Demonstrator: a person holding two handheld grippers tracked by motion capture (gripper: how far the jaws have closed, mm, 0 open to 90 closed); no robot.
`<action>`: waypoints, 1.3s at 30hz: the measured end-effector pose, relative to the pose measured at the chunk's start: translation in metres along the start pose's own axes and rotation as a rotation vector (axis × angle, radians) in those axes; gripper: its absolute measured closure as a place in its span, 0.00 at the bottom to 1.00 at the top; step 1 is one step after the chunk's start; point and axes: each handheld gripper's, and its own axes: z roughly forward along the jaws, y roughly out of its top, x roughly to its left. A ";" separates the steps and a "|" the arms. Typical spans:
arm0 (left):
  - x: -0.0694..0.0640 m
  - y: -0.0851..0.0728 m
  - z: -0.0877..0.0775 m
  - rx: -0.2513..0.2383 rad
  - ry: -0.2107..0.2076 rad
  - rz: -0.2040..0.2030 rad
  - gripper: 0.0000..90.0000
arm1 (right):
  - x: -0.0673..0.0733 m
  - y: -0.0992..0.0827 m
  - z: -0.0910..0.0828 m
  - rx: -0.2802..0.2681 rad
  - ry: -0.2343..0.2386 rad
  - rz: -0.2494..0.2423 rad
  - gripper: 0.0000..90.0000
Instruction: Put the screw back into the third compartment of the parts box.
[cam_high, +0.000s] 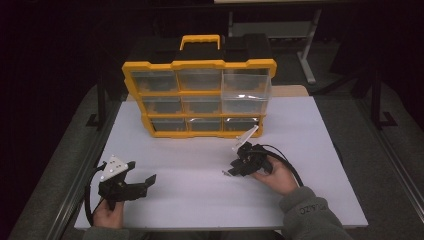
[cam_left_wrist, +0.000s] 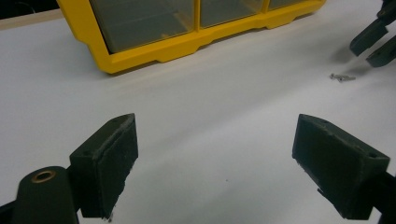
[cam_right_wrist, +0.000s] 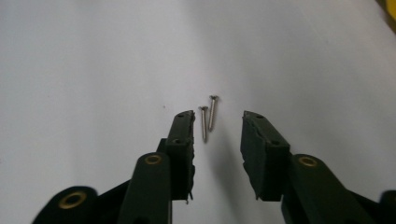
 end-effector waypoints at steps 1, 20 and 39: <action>0.000 0.000 0.000 0.000 0.000 -0.001 0.15 | 0.000 0.002 0.003 0.002 -0.002 0.003 0.73; 0.000 0.000 0.000 -0.002 -0.003 -0.002 0.15 | -0.008 0.014 0.026 0.022 0.015 0.019 0.86; 0.000 0.000 0.000 -0.003 -0.003 -0.001 0.15 | -0.006 0.011 0.027 0.030 -0.042 0.001 0.96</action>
